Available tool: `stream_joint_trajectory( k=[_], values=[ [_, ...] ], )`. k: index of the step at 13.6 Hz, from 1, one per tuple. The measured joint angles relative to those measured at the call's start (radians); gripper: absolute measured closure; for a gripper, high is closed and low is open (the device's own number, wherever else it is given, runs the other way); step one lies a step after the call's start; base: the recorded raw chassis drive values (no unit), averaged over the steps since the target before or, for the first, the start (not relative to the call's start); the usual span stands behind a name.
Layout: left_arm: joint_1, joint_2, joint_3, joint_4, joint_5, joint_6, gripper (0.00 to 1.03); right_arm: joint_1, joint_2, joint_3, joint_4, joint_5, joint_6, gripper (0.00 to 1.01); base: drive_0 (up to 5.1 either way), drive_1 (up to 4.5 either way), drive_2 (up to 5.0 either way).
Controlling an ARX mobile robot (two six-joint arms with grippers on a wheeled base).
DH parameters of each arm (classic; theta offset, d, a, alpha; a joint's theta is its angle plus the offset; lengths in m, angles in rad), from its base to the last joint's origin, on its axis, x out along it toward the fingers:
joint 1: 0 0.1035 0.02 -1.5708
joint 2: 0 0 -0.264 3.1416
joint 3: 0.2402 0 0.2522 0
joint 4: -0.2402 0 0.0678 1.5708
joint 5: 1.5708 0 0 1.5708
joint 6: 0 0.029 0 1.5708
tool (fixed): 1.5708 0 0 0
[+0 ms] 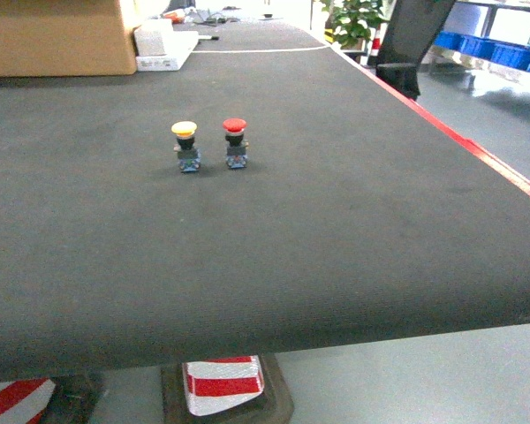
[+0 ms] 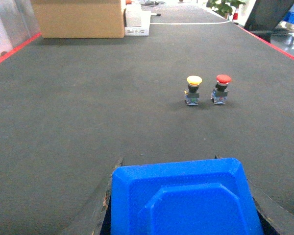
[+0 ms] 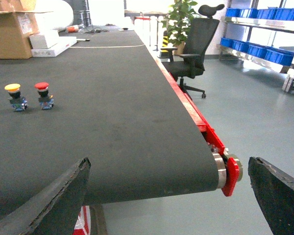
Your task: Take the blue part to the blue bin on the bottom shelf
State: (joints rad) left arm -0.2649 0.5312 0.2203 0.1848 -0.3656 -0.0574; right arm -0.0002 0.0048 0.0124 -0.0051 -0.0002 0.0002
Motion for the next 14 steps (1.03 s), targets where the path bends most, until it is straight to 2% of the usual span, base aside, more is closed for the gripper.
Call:
stream_joint_trajectory(
  k=[14],
  values=[
    [0.0, 0.0, 0.0, 0.0, 0.0, 0.0, 0.59, 0.0, 0.0, 0.0, 0.0, 0.0, 0.0, 0.03, 0.0, 0.0, 0.0]
  ],
)
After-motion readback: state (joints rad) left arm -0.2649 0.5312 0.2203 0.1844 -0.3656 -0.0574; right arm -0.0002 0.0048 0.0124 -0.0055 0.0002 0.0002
